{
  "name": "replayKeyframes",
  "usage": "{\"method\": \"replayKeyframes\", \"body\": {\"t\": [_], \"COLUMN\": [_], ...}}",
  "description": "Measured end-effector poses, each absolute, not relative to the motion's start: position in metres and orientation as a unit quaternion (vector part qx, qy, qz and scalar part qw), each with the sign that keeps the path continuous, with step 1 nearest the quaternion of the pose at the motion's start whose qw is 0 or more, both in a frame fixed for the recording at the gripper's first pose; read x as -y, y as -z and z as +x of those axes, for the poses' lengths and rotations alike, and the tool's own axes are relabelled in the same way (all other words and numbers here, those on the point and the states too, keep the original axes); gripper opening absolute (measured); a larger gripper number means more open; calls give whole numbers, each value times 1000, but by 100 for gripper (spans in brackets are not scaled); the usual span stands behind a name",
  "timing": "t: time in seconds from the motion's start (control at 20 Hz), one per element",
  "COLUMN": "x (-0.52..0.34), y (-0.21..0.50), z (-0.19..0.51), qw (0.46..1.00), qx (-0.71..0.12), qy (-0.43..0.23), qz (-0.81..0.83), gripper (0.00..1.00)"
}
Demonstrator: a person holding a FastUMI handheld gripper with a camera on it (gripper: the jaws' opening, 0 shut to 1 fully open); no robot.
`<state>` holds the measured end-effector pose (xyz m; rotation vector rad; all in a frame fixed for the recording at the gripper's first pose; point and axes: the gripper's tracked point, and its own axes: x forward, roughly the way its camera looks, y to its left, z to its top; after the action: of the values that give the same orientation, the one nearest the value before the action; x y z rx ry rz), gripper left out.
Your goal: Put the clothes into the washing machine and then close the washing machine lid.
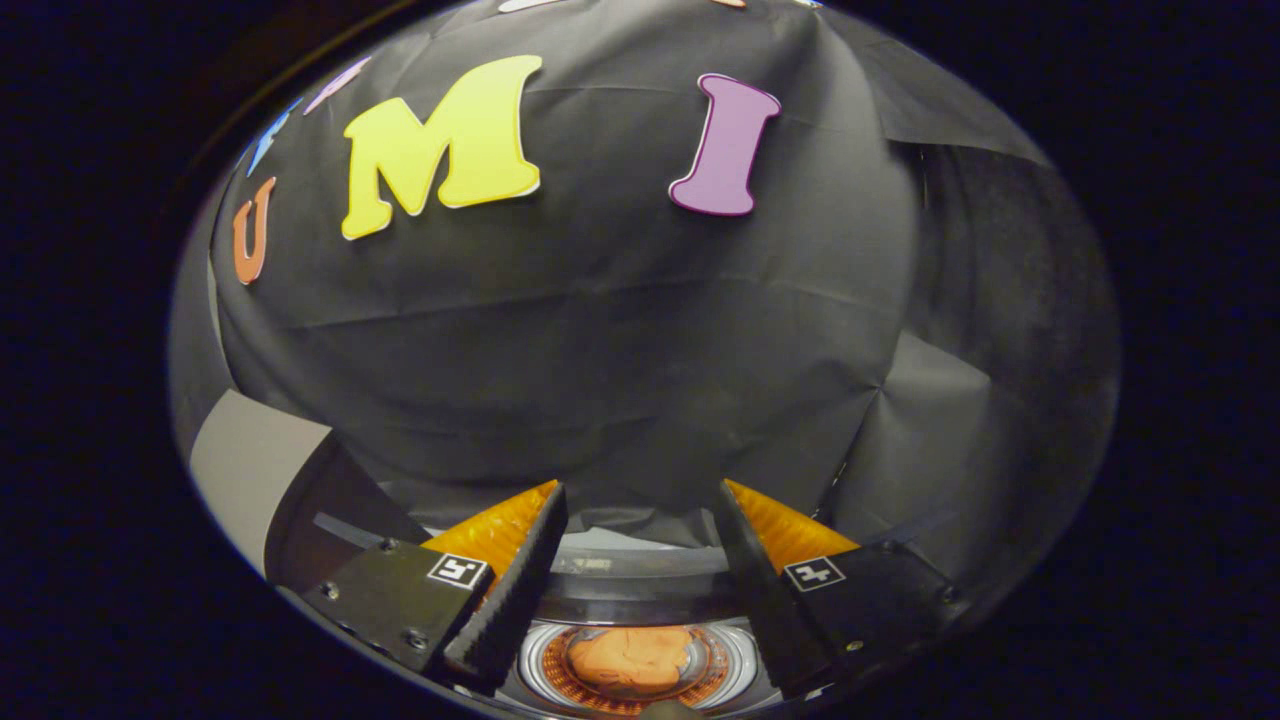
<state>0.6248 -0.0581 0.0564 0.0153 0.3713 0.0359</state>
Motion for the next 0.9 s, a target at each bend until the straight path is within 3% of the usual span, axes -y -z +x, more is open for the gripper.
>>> {"method": "replayKeyframes", "body": {"t": [0.9], "x": [62], "y": [-29], "z": [561], "qw": [985], "qx": [-173], "qy": [-21], "qz": [15], "gripper": [93]}}
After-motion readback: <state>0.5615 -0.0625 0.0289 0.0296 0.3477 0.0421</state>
